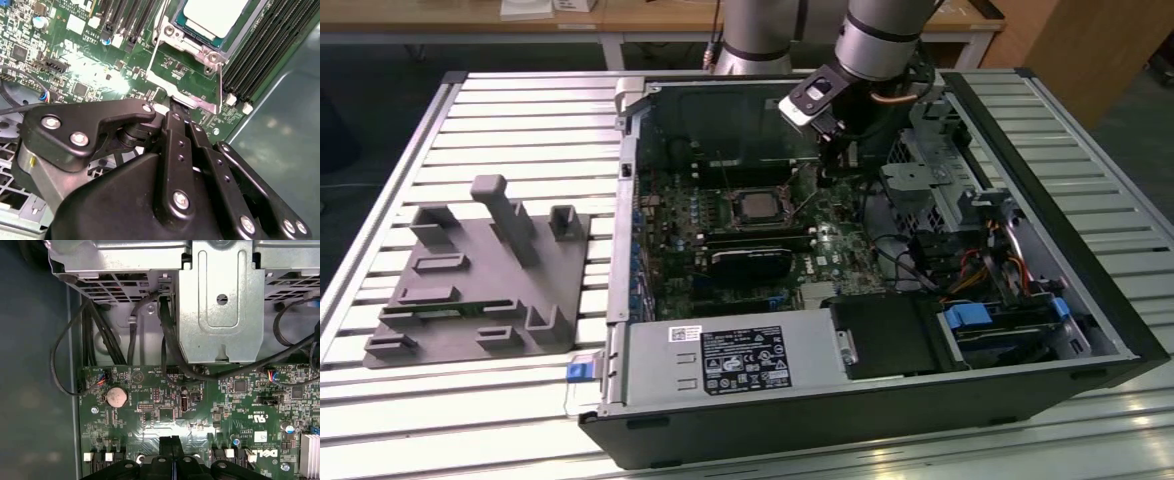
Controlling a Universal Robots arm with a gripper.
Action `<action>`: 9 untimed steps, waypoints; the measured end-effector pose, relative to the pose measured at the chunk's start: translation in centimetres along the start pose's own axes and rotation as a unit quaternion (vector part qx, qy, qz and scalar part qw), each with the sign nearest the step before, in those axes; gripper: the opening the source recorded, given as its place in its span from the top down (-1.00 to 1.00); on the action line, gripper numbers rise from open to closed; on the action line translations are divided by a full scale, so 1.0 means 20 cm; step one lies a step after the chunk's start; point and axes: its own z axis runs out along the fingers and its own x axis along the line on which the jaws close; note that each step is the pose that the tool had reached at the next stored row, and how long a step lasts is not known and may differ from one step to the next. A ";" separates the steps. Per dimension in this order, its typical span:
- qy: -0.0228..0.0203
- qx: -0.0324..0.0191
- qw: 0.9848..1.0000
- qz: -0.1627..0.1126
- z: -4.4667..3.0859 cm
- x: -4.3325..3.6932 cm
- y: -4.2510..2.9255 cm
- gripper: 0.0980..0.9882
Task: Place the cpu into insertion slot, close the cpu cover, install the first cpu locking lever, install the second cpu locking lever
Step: 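Close the cpu cover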
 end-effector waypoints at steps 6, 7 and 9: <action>0.000 -0.002 1.000 0.000 0.002 0.000 -0.017 0.98; 0.000 -0.004 1.000 0.000 0.002 0.000 -0.026 0.98; 0.000 -0.009 1.000 0.000 0.004 0.001 -0.045 0.98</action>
